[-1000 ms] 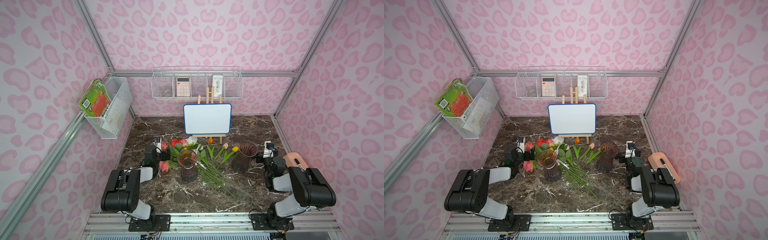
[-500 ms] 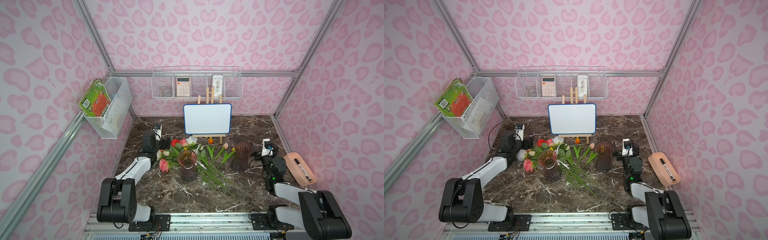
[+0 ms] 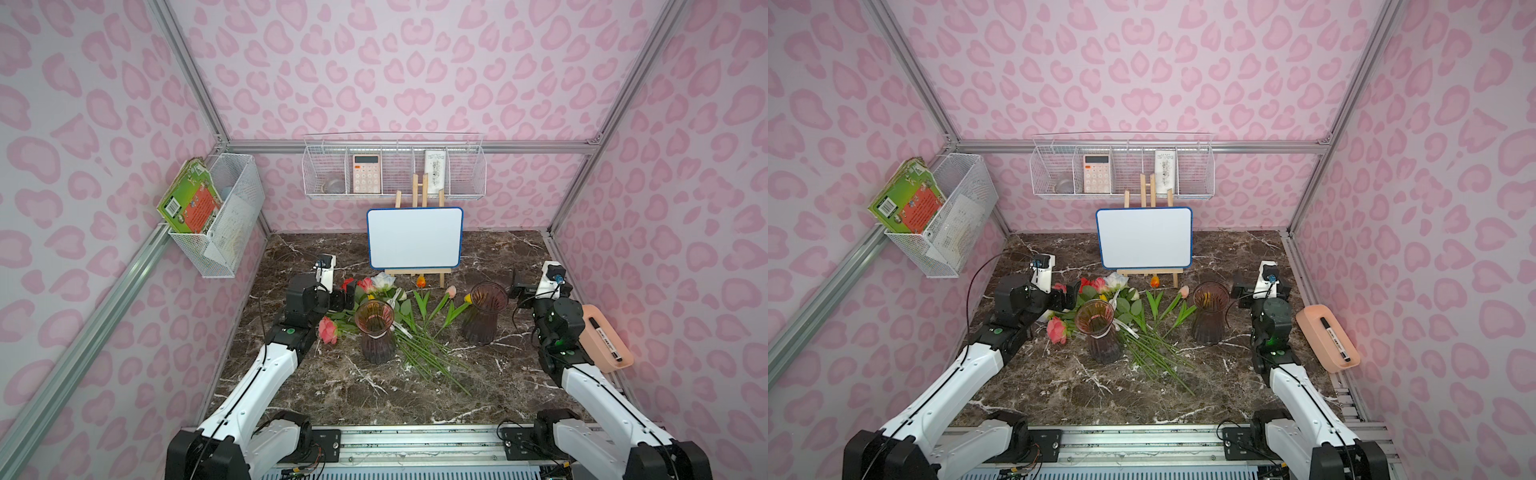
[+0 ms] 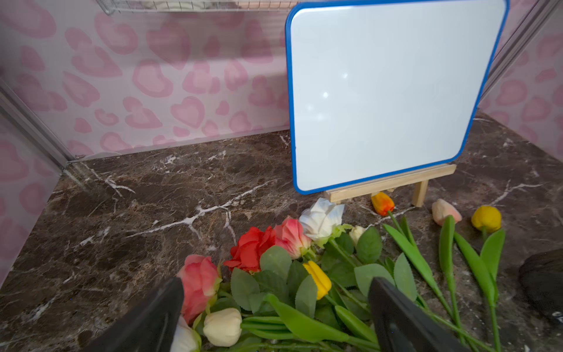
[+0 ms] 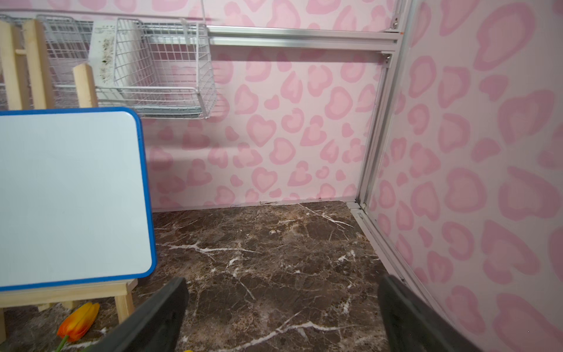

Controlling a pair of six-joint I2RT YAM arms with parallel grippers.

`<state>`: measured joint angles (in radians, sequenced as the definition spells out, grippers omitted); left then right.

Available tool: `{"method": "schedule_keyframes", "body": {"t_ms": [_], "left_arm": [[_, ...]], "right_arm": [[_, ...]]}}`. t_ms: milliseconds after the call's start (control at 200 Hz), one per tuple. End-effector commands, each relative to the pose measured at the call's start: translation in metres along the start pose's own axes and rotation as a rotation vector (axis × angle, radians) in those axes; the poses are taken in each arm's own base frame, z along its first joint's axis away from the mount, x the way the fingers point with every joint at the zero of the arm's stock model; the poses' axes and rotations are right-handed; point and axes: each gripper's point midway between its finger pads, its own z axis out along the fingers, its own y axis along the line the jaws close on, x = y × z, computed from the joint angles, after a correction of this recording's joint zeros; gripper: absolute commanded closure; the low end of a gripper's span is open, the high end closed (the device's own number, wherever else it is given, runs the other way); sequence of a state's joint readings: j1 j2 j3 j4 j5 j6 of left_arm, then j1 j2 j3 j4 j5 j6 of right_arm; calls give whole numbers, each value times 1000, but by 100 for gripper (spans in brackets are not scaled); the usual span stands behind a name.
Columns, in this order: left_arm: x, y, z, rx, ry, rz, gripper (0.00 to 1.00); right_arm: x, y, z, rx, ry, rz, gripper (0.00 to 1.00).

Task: Arrange the flowers in different vases according to their variety
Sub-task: Adjust the flower at the center of the board.

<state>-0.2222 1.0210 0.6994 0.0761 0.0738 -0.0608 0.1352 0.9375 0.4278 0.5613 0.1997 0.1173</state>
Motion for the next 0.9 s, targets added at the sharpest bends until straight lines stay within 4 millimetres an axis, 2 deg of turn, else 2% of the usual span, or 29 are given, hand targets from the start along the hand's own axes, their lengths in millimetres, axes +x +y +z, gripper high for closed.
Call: {"method": "schedule_keyframes", "body": {"t_ms": [0, 60, 195, 290, 415, 495, 595, 715, 895], "left_arm": [[-10, -9, -16, 29, -31, -80, 1], [-14, -5, -28, 0, -35, -143, 1], [-31, -19, -54, 63, -28, -208, 1], [-35, -24, -69, 82, 17, -269, 1], [-27, -26, -79, 72, 111, -362, 1], [-12, -16, -82, -7, 170, -485, 1], [-14, -32, -82, 89, 184, -510, 1], [-8, -44, -87, 137, 265, -526, 1], [8, -41, -96, 104, 334, -527, 1]], "right_arm": [[13, -8, -6, 47, 100, 71, 1], [5, -11, -11, 54, 103, 95, 1], [-10, -18, -20, 47, 137, 181, 1], [-22, -18, -24, -9, 170, 228, 1], [-43, -13, -31, -107, 166, 299, 1], [-57, -8, -33, -171, 160, 344, 1], [-70, 19, -32, -335, 199, 364, 1], [-71, 54, -26, -480, 282, 336, 4], [-68, 133, -30, -605, 367, 177, 6]]}}
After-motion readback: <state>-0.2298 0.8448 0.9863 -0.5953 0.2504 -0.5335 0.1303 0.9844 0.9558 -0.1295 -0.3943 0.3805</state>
